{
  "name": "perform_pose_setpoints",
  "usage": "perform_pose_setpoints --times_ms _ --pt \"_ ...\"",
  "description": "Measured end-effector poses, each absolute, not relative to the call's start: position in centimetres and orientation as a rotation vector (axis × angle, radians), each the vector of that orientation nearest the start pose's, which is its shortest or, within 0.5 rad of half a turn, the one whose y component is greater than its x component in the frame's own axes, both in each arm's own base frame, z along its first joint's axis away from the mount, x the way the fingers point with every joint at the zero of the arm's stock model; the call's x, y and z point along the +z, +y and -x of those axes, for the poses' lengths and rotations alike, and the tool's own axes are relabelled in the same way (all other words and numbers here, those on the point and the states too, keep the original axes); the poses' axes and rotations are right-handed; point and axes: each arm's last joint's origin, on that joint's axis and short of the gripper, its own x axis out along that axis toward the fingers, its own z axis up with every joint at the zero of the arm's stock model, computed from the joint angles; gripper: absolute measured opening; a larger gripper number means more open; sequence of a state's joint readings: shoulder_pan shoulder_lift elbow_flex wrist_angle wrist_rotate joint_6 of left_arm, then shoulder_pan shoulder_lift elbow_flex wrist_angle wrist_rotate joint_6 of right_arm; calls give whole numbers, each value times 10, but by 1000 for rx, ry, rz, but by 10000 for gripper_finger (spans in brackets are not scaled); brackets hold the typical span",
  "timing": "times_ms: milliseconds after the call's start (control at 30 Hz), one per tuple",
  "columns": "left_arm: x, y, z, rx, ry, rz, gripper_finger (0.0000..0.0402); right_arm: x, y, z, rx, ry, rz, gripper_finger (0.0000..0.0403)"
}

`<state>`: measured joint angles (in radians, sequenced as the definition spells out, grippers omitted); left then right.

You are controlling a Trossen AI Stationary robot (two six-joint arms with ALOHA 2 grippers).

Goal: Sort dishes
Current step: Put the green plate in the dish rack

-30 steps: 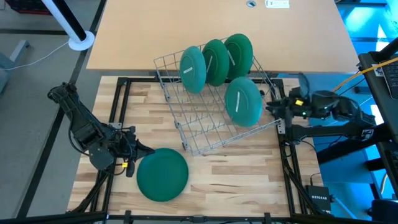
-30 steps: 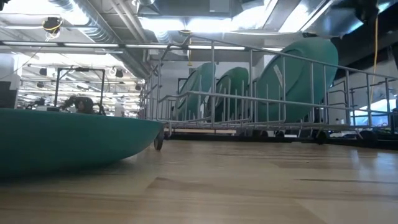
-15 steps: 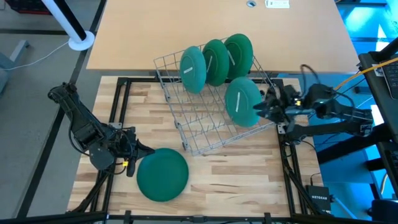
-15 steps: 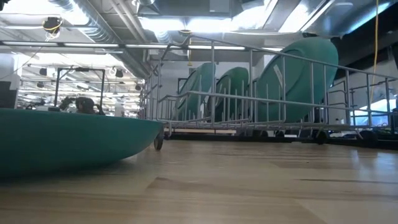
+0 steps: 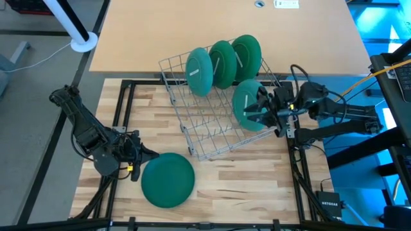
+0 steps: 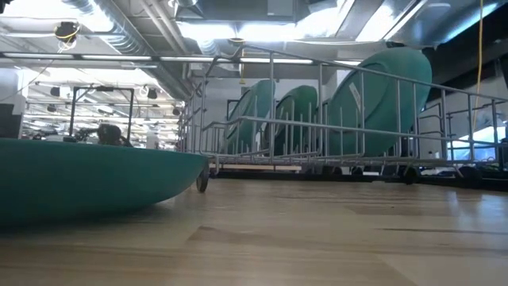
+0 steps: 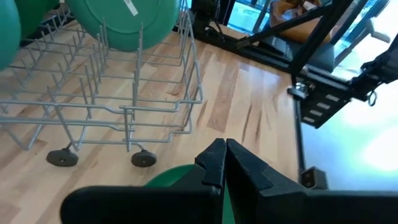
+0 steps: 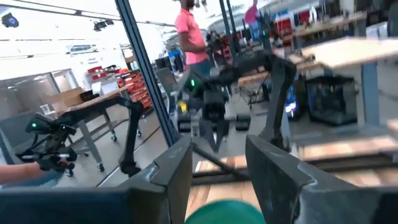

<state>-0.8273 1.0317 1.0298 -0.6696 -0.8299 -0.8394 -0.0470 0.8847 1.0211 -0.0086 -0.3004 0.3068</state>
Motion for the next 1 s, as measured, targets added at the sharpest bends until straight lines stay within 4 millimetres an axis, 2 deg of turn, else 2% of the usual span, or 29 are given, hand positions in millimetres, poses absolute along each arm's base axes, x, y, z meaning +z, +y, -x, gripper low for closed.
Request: perform_pose_setpoints --times_ms 200,333,467,667,867,1000 --pt "334 -130 -149 191 422 315 4 447 27 -201 338 -144 -166 154" --pt "332 -130 -148 196 434 299 4 463 59 -221 376 -114 -103 154" --pt "328 -129 -148 204 454 286 4 468 97 -248 364 -25 -39 154" --pt "321 -134 -151 221 486 259 4 452 158 -294 336 119 50 154" --pt "314 -141 -157 226 513 230 4 419 212 -335 402 227 98 154" --pt "312 -142 -158 233 515 249 4 391 237 -354 432 283 123 154"
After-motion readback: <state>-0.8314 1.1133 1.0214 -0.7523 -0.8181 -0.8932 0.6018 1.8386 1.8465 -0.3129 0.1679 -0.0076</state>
